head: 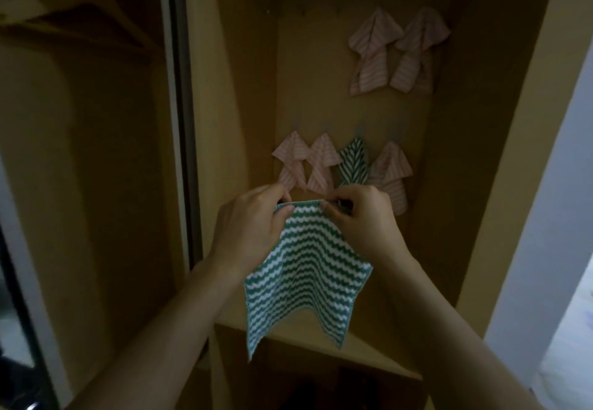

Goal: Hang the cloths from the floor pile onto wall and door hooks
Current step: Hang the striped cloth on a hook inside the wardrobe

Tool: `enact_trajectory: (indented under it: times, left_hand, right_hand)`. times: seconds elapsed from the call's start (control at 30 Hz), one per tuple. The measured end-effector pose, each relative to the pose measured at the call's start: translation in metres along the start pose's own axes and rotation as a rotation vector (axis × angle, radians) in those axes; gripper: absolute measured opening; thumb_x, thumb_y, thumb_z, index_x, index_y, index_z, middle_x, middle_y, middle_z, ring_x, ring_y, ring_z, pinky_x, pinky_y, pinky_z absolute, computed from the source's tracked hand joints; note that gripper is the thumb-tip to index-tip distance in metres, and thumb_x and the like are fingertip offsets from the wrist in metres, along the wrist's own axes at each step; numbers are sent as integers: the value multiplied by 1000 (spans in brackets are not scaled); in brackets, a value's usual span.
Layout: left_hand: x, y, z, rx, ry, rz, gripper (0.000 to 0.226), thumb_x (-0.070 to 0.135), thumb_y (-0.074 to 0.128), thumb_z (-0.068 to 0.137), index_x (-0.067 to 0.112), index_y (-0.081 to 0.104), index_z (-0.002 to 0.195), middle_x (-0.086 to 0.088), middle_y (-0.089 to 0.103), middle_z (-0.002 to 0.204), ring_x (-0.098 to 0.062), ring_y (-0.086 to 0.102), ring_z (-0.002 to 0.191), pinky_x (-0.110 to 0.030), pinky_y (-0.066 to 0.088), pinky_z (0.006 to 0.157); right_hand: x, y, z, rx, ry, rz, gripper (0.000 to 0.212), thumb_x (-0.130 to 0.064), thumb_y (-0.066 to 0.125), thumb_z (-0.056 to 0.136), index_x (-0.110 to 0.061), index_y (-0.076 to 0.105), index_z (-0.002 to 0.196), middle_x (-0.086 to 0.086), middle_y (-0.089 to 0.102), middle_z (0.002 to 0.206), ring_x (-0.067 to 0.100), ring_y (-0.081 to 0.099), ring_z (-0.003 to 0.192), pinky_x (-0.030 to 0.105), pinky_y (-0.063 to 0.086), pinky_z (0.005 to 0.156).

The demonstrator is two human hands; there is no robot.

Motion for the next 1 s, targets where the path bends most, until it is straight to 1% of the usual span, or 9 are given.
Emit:
enact_trajectory:
  times: [0.1, 0.23, 0.37, 0.6, 0.73, 0.8, 0.9, 0.93, 1.0]
  left_hand:
    - [-22, 11, 30, -1, 43, 13, 15, 31, 55, 96, 18, 60, 91, 6, 62, 83, -16, 57, 74, -42, 48, 61]
    - [-41, 26, 70, 34, 105, 23, 14, 29, 55, 96, 18, 60, 90, 5, 63, 84, -16, 57, 75, -38, 46, 59]
    - [-54, 45, 113, 47, 155, 25, 15, 29, 54, 97, 17, 57, 89, -1, 65, 87, -24, 60, 75, -38, 46, 57]
    - [-82, 90, 191, 87, 177, 69, 14, 34, 49, 97, 23, 55, 92, 6, 64, 87, -20, 60, 78, -38, 49, 61]
    - [-99, 117, 242, 119, 215, 126, 16, 34, 47, 99, 22, 52, 89, 7, 55, 75, -17, 54, 66, -29, 36, 50]
    - [-106, 129, 272, 129, 225, 148, 18, 34, 46, 99, 22, 49, 86, 10, 48, 68, -16, 52, 63, -28, 29, 47]
    - [-116, 144, 318, 140, 244, 159, 15, 37, 46, 99, 24, 49, 92, 14, 38, 64, -14, 45, 59, -26, 23, 46]
    - [-119, 149, 331, 138, 258, 157, 15, 38, 46, 98, 24, 49, 94, 15, 37, 64, -13, 42, 59, -25, 20, 45]
    - [-125, 161, 358, 137, 274, 160, 17, 41, 46, 98, 25, 51, 95, 14, 41, 66, -11, 41, 60, -26, 19, 46]
  right_hand:
    - [5, 9, 30, 26, -1, -28, 19, -25, 66, 89, -17, 67, 72, -9, 58, 63, 4, 50, 57, 10, 37, 54]
    - [16, 19, 67, 63, 5, -55, 19, -23, 65, 91, -13, 71, 76, -1, 61, 63, 7, 49, 52, 10, 37, 50]
    - [34, 28, 107, 70, 23, -86, 22, -22, 64, 92, -10, 71, 76, 2, 62, 62, 8, 46, 48, 11, 34, 45]
    - [79, 42, 185, 74, -26, -99, 15, -19, 61, 93, -15, 74, 89, -6, 66, 79, 3, 56, 66, 4, 36, 53]
    - [113, 58, 239, 52, -13, 51, 15, -16, 60, 92, -20, 71, 83, -11, 63, 76, -2, 55, 69, 11, 38, 60]
    - [128, 65, 264, 90, 8, 120, 14, -15, 62, 92, -18, 72, 82, -10, 64, 78, 1, 57, 72, 16, 41, 68]
    - [149, 71, 306, 139, -18, 143, 14, -12, 62, 91, -8, 74, 84, -2, 68, 81, 11, 60, 75, 22, 48, 69]
    - [156, 72, 320, 142, -23, 148, 14, -11, 62, 91, -6, 73, 83, 1, 69, 82, 13, 60, 75, 21, 49, 67]
    - [170, 71, 350, 139, -47, 107, 14, -10, 62, 91, -7, 73, 84, 1, 69, 83, 10, 58, 74, 10, 43, 61]
Point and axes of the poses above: each hand's wrist, its own z-axis towards the middle knuckle, its own y-axis out of the palm, x = y × z, the point moved 3 cm from there along z, towards the middle knuckle
